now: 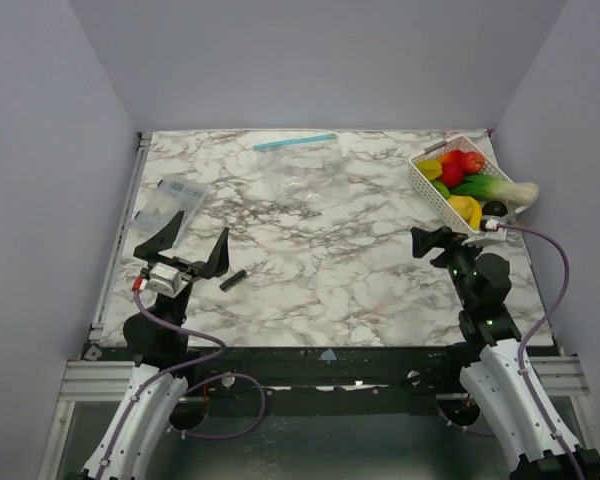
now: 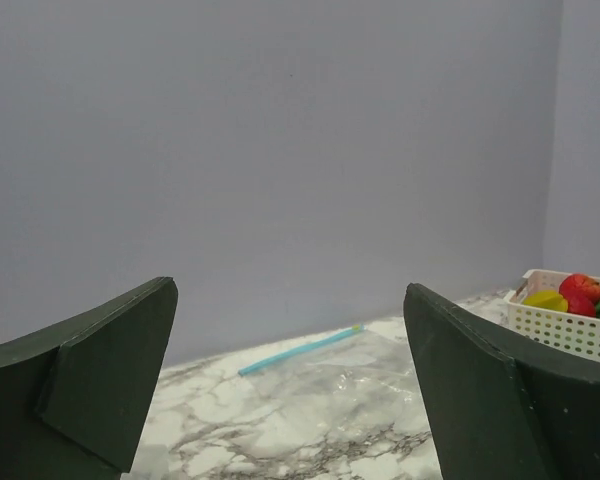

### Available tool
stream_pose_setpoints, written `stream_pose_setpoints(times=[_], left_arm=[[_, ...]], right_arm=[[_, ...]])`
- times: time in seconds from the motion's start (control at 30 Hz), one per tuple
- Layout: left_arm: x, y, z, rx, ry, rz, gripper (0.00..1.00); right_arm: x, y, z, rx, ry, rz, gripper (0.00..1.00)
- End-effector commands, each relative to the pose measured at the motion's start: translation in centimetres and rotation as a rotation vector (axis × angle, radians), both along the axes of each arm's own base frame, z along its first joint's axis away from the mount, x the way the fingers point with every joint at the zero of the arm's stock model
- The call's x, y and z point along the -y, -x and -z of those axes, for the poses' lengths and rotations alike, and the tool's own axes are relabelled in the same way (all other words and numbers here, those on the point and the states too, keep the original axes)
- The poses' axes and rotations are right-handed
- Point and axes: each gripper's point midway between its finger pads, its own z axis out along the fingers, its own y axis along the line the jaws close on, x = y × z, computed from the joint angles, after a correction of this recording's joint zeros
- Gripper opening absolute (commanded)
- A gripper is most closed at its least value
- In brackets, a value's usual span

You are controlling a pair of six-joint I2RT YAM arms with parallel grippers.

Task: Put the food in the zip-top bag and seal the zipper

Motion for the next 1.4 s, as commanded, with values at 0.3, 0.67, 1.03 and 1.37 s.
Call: stream_pose_setpoints(times=[0.3, 0.67, 1.03, 1.37], left_arm=[[-3.1, -3.3, -0.1, -0.340, 0.257, -0.121, 0.99], [-1.8, -4.3, -0.1, -0.691, 0.394, -0.074, 0.99], [4.0, -7.8, -0.8, -0.827, 0.252, 0.174, 0.99], [4.1, -13.4, 4.9, -1.171, 0.191, 0.025, 0.99]], right_arm=[[0.4, -3.0, 1.8, -0.195, -0.081, 0.090, 1.00], [-6.2, -8.1, 4.7, -0.367, -0.198, -0.196, 1.00], [-14.2, -16.4, 7.4, -0.462, -0.252, -0.401, 1.00], [-17.9, -23.4, 13.0, -0.553, -0.321, -0.388, 1.00]])
